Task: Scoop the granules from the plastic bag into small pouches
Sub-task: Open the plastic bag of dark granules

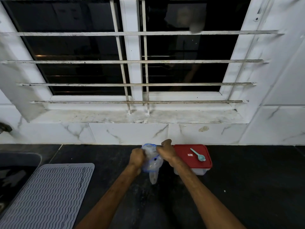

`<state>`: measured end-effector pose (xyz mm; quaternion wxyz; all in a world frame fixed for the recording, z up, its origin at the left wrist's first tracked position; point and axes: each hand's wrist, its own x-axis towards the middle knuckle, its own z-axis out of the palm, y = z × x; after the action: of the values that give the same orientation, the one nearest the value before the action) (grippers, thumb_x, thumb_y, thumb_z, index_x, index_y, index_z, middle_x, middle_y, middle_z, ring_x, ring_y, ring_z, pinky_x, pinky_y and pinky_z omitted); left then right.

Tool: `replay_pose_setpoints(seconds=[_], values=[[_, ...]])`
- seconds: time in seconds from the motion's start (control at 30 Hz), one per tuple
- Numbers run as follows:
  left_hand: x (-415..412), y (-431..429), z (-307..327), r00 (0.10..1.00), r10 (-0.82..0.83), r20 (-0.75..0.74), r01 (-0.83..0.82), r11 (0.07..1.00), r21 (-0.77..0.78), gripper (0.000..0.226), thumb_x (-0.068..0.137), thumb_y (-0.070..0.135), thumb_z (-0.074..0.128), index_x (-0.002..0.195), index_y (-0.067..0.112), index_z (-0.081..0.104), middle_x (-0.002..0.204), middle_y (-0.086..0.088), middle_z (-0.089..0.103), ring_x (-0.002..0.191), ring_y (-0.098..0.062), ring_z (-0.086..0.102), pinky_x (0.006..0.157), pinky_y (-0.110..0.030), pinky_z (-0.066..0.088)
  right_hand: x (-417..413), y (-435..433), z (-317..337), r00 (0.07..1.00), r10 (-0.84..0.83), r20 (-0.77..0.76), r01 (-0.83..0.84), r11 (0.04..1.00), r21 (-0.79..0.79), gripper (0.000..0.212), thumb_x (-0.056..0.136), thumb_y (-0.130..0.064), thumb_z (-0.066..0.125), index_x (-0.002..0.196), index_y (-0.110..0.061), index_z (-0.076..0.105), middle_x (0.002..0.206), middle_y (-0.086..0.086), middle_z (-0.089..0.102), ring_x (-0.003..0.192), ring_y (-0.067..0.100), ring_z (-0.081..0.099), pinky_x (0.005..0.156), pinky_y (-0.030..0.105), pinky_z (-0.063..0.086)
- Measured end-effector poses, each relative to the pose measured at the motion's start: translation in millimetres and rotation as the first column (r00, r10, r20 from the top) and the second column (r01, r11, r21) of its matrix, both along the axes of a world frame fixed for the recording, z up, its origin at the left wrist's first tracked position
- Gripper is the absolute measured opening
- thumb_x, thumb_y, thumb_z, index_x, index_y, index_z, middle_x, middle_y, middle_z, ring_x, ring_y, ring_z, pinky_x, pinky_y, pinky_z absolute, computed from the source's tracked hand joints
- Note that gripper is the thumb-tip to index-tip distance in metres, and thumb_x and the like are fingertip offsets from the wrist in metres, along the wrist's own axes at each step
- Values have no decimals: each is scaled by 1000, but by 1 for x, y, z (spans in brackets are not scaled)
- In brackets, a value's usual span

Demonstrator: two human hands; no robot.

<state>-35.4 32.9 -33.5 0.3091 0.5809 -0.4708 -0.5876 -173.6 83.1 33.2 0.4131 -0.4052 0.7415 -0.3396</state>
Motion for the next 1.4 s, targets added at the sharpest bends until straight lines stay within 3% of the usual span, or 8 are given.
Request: replay_pose_setpoints(seconds=[0.1,0.3,0.6,0.83,0.93,1.03,1.2,1.4], values=[[-4,23,45,975,161,-151,-152,986,68,31,91,11,39,84,-8,64,83,-22,66,75,-31,62,68,-35,54,4,-1,-9,990,17,-137,-9,998,58,28,89,-21,57,108,-1,59,98,16,63,95,31,65,73,33,51],[1,36,67,899,242,-364,-168,960,223,46,101,25,24,91,2,63,82,-15,67,77,-27,62,63,-34,49,5,3,0,840,-104,533,17,986,166,21,102,-6,37,103,-9,58,89,10,62,75,25,59,64,42,49],[18,30,70,788,178,-589,-65,976,209,55,96,45,36,88,3,70,81,-17,73,79,-31,68,81,-40,50,16,0,18,640,-130,757,39,990,137,27,95,-7,39,81,-1,61,56,9,66,47,20,64,48,24,53],[29,26,72,989,-148,29,151,973,-177,75,69,42,84,128,19,45,98,-11,68,73,-23,70,54,-34,56,10,-1,21,659,-191,727,88,980,178,19,77,-17,52,73,-2,64,68,15,65,61,30,61,66,32,51],[33,12,67,890,-201,408,405,759,-510,82,67,50,82,136,30,43,111,-2,55,100,-15,62,84,-28,53,8,1,28,729,-172,662,40,977,210,18,74,-17,56,65,-4,65,62,12,65,51,26,59,58,26,49],[31,11,72,758,-334,561,617,648,-447,71,63,69,66,114,19,68,105,0,65,99,-14,64,83,-23,50,8,-4,27,772,-139,620,10,979,206,17,70,-17,58,61,-4,64,63,13,64,50,25,57,55,25,48],[20,18,58,737,-156,658,540,722,-433,23,93,30,59,104,15,72,102,-8,74,101,-24,68,81,-30,49,11,-10,8,999,12,-36,-17,990,-142,26,88,-36,64,84,-14,49,84,7,59,72,21,57,62,28,38],[14,17,45,929,97,357,35,937,-347,33,96,10,53,63,15,48,77,-14,58,79,-33,59,67,-31,38,20,7,-8,611,60,-789,-311,935,-169,45,90,-46,58,117,-11,50,116,10,53,105,29,51,80,42,46]])
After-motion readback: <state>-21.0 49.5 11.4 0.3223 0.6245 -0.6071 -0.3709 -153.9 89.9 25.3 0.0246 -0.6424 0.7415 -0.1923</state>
